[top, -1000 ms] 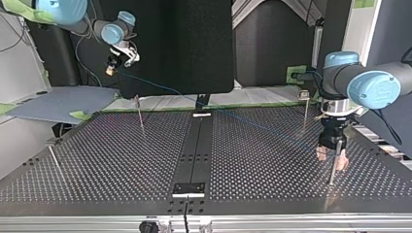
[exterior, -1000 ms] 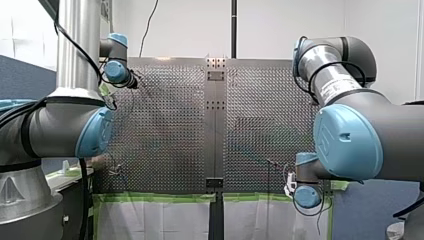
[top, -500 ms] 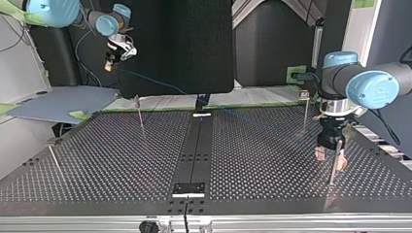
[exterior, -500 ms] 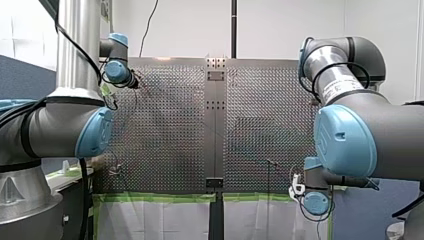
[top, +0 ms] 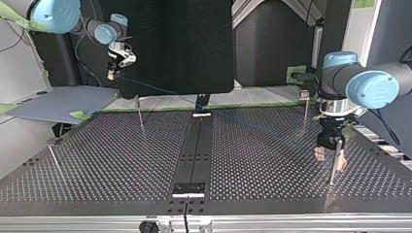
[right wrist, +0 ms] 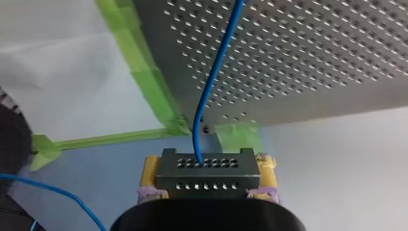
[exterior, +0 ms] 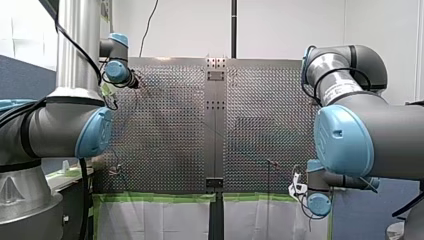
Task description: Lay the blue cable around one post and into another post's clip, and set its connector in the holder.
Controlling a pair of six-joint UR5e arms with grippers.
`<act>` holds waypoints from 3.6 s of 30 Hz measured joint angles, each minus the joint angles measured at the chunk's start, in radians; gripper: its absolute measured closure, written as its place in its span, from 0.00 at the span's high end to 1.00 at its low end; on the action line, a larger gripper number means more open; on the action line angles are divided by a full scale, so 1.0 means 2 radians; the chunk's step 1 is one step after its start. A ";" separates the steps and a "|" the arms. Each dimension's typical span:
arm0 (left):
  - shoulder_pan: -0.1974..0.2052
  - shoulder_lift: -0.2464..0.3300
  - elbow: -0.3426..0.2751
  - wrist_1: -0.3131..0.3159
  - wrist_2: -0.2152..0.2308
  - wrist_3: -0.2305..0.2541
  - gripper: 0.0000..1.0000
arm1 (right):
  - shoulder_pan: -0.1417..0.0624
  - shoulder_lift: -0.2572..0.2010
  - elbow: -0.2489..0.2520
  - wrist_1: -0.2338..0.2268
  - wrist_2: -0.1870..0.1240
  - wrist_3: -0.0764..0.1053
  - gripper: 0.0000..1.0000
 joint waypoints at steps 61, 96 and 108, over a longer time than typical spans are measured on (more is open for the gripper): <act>-0.015 0.004 -0.012 -0.030 -0.099 -0.085 1.00 | -0.026 -0.056 -0.030 0.055 -0.257 -0.024 0.00; 0.001 0.047 -0.086 0.066 -0.054 -0.228 1.00 | -0.022 -0.056 -0.031 0.054 -0.261 -0.024 0.00; -0.001 0.071 -0.101 0.074 -0.049 -0.278 1.00 | -0.018 -0.056 -0.033 0.055 -0.261 -0.023 0.00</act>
